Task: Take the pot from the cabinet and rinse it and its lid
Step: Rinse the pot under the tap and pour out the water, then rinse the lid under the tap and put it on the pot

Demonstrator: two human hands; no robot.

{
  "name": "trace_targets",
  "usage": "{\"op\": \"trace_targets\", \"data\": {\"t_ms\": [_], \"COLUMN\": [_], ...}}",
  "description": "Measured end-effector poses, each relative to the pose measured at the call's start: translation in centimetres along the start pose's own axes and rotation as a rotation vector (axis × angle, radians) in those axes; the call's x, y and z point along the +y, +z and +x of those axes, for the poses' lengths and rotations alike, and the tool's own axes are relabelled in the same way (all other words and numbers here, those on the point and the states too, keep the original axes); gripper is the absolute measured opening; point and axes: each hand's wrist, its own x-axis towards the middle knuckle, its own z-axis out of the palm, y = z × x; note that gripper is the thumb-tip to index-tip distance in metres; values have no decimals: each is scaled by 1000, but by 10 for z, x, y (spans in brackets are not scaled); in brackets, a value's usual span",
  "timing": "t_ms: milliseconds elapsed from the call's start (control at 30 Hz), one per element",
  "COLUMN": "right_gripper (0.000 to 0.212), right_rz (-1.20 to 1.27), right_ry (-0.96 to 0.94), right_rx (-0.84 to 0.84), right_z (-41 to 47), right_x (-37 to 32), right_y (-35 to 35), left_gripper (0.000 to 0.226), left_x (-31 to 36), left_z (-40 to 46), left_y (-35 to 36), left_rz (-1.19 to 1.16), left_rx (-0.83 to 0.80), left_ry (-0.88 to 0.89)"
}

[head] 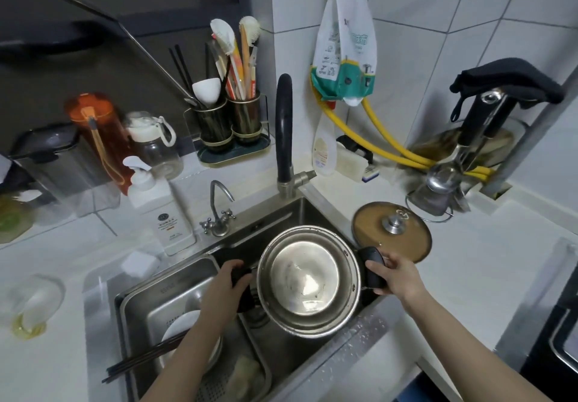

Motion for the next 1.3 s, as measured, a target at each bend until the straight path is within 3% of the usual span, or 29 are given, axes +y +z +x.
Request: {"op": "trace_targets", "data": {"t_ms": [300, 500, 700, 933, 1067, 1300], "right_gripper": [29, 23, 25, 32, 34, 40], "right_rz": [13, 73, 108, 50, -42, -150], "right_ry": [24, 5, -10, 8, -11, -6], "right_rx": [33, 143, 262, 453, 501, 500], "right_z": [-2, -9, -12, 12, 32, 61], "right_x": [-10, -22, -21, -9, 3, 2], "right_y": [-44, -96, -162, -241, -277, -315], "left_gripper": [63, 45, 31, 25, 37, 32], "left_x": [33, 80, 132, 187, 204, 226], "left_z": [6, -4, -15, -23, -25, -43], "left_y": [22, 53, 97, 157, 189, 223], "left_rz": [-614, -986, -1015, -866, -794, -707], "left_rx": [85, 2, -125, -297, -352, -411], "left_ry": [-288, -372, -331, -286, -326, -325]}}
